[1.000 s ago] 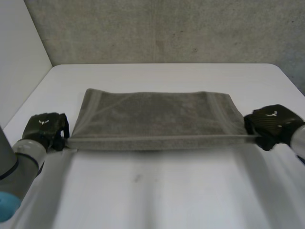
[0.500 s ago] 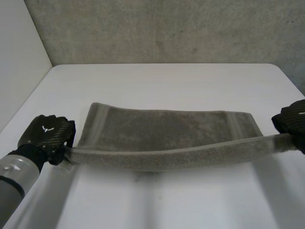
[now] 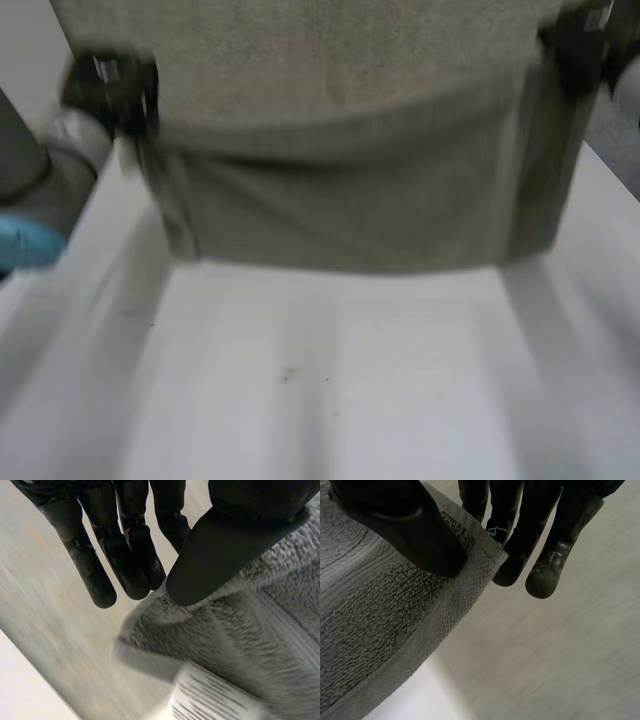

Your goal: Fold the towel.

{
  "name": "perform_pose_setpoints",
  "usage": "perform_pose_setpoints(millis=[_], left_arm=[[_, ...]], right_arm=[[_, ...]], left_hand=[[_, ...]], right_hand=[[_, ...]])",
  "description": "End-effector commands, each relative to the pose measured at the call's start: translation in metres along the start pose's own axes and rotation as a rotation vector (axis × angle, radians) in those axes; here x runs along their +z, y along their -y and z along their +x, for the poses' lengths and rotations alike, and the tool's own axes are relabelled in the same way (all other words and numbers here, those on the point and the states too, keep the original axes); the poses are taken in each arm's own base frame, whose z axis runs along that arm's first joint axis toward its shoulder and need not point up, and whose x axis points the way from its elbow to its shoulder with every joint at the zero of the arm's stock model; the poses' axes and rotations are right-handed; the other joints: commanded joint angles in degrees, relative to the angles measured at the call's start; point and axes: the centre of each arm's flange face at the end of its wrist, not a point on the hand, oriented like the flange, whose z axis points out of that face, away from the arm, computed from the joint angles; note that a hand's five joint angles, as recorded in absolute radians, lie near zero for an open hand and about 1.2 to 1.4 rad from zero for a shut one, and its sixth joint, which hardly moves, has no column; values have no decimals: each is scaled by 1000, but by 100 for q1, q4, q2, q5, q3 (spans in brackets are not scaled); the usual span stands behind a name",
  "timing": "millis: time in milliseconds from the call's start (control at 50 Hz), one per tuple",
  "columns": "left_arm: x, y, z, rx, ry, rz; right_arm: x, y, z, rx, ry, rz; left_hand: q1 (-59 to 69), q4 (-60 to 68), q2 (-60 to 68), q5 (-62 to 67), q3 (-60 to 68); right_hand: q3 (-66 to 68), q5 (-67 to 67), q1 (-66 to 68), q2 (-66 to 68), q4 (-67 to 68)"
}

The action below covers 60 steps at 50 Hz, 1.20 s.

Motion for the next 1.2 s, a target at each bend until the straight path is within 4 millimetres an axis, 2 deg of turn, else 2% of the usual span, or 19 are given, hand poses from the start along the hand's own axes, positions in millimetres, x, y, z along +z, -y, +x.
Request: perform_pose_setpoints(millis=[20, 100, 180, 200, 240, 260, 300, 420, 460, 500, 600, 680, 820, 860, 880, 900, 920, 940, 1200], left_arm=[[19, 97, -27, -59, 142, 366], [16, 95, -26, -68, 155, 357], [-2, 37, -7, -72, 102, 152], [-3, 37, -7, -72, 102, 151], [-28, -16, 7, -71, 59, -26], [-28, -17, 8, -72, 58, -27], [-51, -55, 21, -76, 20, -157], [-90, -113, 43, -76, -39, -349], [-114, -145, 58, -70, -93, -453], [-124, -153, 61, -62, -112, -489], [-139, -163, 55, -29, -114, -552], [-140, -149, 37, -11, -74, -521], [-140, -134, 35, -26, -106, -464], [-141, -133, 36, -29, -117, -458], [-143, -132, 38, -31, -130, -458], [-144, -132, 38, -31, -130, -458], [-146, -133, 39, -29, -140, -462], [-149, -134, 40, -30, -144, -472], [-182, -125, 44, -36, -161, -497]], right_arm=[[6, 68, 38, 10, -242, 315], [-9, 61, 21, 40, -164, 230], [-27, 21, -14, 75, -7, 31], [-27, 21, -14, 75, -6, 30], [-35, 3, -27, 88, 48, -39], [-44, -15, -42, 103, 111, -105], [-56, -34, -61, 121, 186, -163], [-103, -97, -123, 150, 404, -351], [-113, -110, -135, 145, 436, -385], [-120, -120, -142, 134, 452, -414], [-137, -128, -149, 127, 489, -451], [-143, -130, -136, 138, 451, -469], [-143, -130, -126, 163, 401, -440], [-142, -131, -120, 183, 371, -431], [-139, -131, -113, 208, 339, -422], [-138, -132, -107, 242, 316, -421], [-138, -132, -107, 242, 316, -421], [-138, -131, -104, 277, 307, -419], [-137, -134, -104, 361, 330, -411]], left_hand=[[1125, 1016, 1017, 1122, 1021], [1125, 1016, 1017, 1122, 1021], [1125, 1016, 1017, 1122, 1021], [1125, 1016, 1017, 1122, 1021], [1125, 1016, 1017, 1122, 1021], [1125, 1016, 1017, 1122, 1021], [1125, 1016, 1017, 1122, 1021], [1125, 1016, 1017, 1122, 1021], [1125, 1016, 1017, 1122, 1021], [1125, 1016, 1017, 1122, 1021], [1125, 1016, 1017, 1122, 1021], [1125, 1016, 1017, 1122, 1021], [1125, 1016, 1017, 1122, 1021], [757, 648, 649, 754, 653], [-1541, -1650, -1649, -1544, -1645], [-1564, -1673, -1672, -1567, -1668], [-3480, -3588, -3588, -3482, -3583], [-4048, -4157, -4156, -4051, -4152], [-4845, -4953, -4953, -4847, -4948]], right_hand=[[325, 246, 331, 353, 310], [325, 246, 331, 353, 310], [325, 246, 331, 353, 310], [325, 246, 331, 353, 310], [325, 246, 331, 353, 310], [325, 246, 331, 353, 310], [325, 246, 331, 353, 310], [325, 246, 331, 353, 310], [325, 246, 331, 353, 310], [325, 246, 331, 353, 310], [325, 246, 331, 353, 310], [325, 246, 331, 353, 310], [325, 246, 331, 353, 310], [325, 246, 331, 353, 310], [325, 246, 331, 353, 310], [325, 246, 331, 353, 310], [325, 246, 331, 353, 310], [325, 246, 331, 353, 310], [325, 246, 331, 353, 310]])
